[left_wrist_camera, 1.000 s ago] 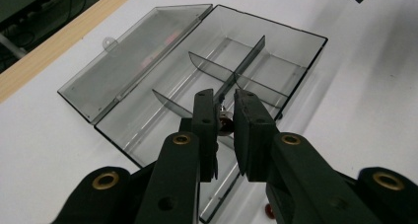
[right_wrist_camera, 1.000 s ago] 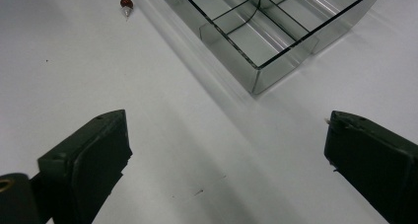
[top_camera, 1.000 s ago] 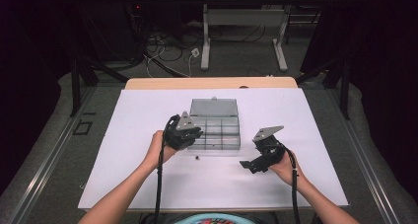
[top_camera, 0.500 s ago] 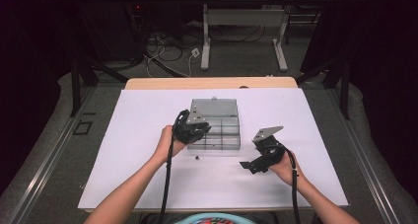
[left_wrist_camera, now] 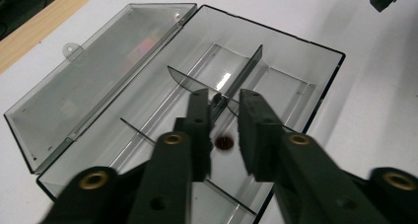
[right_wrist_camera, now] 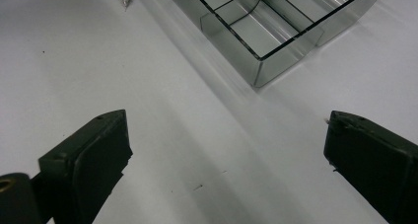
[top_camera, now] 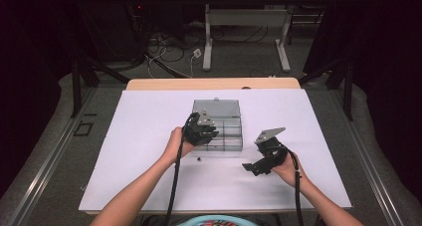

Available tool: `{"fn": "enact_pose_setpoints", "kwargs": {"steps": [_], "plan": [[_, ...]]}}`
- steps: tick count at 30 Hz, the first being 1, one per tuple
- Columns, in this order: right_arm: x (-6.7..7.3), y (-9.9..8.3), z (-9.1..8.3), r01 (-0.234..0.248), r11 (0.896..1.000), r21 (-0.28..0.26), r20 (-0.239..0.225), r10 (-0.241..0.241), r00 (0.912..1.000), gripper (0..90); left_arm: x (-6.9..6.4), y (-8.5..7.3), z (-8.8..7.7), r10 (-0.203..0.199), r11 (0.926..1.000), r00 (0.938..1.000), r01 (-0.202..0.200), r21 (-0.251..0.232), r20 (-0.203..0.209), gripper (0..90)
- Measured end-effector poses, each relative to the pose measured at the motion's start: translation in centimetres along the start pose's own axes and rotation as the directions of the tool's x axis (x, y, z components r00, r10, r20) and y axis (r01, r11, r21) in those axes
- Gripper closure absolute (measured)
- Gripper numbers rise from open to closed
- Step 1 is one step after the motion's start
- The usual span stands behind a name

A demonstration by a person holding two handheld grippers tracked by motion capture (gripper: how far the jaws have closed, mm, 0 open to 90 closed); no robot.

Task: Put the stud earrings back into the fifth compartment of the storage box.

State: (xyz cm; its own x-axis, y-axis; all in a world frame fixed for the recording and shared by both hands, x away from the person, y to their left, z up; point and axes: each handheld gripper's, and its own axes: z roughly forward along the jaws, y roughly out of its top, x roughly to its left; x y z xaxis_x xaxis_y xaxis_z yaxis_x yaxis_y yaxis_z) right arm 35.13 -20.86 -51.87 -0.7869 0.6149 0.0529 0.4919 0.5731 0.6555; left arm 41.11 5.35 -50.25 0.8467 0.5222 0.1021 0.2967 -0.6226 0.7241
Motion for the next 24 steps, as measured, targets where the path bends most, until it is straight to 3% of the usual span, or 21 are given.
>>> {"fn": "enact_pose_setpoints", "kwargs": {"steps": [4, 10, 17, 24], "plan": [[0.1, 0.0, -0.1, 0.007, 1.000, -0.007, 0.005, -0.007, 1.0000, 3.5, -0.2, -0.1, -0.3, -0.004, 0.9999, 0.9998, 0.004, 0.012, -0.017, 59.5], [-0.1, -0.1, 0.1, -0.003, 1.000, 0.003, 0.003, 0.003, 1.0000, 3.8, -0.2, -0.8, -1.9, -0.013, 0.9999, 0.9999, 0.013, -0.001, -0.007, 49.0], [0.0, 0.1, 0.1, 0.002, 1.000, -0.012, 0.004, -0.002, 1.0000, 3.8, -0.3, -2.0, -3.3, -0.037, 0.9993, 0.9986, 0.037, -0.003, -0.038, 31.6], [0.0, 0.1, 0.1, 0.001, 1.000, -0.003, 0.008, -0.001, 1.0000, 3.8, -0.8, -3.1, -4.3, -0.009, 0.9995, 0.9998, 0.010, 0.031, -0.018, 20.0]]}}
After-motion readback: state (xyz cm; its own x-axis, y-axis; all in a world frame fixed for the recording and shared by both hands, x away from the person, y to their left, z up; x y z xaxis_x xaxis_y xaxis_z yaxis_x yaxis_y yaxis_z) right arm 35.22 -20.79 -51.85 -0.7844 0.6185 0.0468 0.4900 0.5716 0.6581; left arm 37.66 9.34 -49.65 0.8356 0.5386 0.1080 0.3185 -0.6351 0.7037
